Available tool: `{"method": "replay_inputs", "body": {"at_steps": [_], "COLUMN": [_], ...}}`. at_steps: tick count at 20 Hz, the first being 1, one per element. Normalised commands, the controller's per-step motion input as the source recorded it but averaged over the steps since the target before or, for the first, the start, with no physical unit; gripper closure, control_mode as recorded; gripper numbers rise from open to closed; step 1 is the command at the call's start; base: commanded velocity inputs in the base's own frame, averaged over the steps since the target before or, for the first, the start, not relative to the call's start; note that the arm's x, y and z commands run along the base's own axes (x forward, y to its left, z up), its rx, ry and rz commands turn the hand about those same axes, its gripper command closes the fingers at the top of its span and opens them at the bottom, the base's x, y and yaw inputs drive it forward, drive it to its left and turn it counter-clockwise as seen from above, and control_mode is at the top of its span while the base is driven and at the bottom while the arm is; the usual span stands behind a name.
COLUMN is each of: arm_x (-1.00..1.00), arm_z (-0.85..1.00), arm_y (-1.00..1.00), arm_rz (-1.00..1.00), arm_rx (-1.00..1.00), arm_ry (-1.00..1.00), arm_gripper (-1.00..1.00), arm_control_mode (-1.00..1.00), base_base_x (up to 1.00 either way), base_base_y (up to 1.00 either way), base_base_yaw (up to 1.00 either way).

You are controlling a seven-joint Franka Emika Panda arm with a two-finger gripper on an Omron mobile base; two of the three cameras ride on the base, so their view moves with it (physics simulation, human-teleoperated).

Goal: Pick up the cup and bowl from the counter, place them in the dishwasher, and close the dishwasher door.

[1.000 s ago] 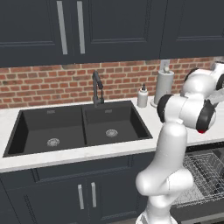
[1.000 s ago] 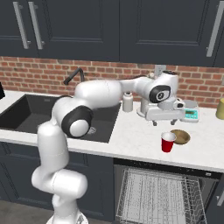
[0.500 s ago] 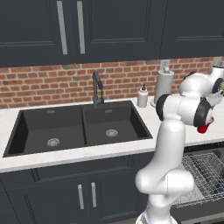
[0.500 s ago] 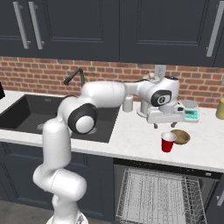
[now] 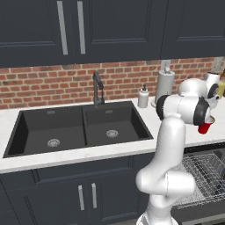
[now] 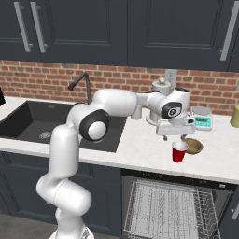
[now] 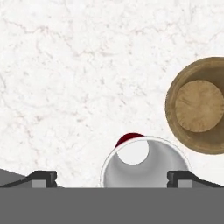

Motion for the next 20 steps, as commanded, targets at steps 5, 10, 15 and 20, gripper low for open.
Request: {"method": "replay_inputs", "body": {"at_steps": [5, 10, 15, 20], "arm_x": [0.09, -0.01, -0.02, -0.03], "arm_z": [-0.28, -0.09, 0.0, -0.14], "arm_y": [0.0, -0.01, 0.0, 0.0], "arm_rz": [0.0, -0.01, 0.0, 0.0], "arm_rx": [0.0, 0.0, 0.0, 0.0], "arm_ry": [0.0, 0.0, 0.0, 0.0], "arm_gripper": [-1.0, -1.0, -1.0, -1.0], "arm_control_mode": [-1.0, -1.0, -1.0, -1.0], "base_base_x": [0.0, 0.0, 0.0, 0.0], "base_base_y": [0.0, 0.0, 0.0, 0.0], "base_base_yaw": [0.0, 0.0, 0.0, 0.0]}}
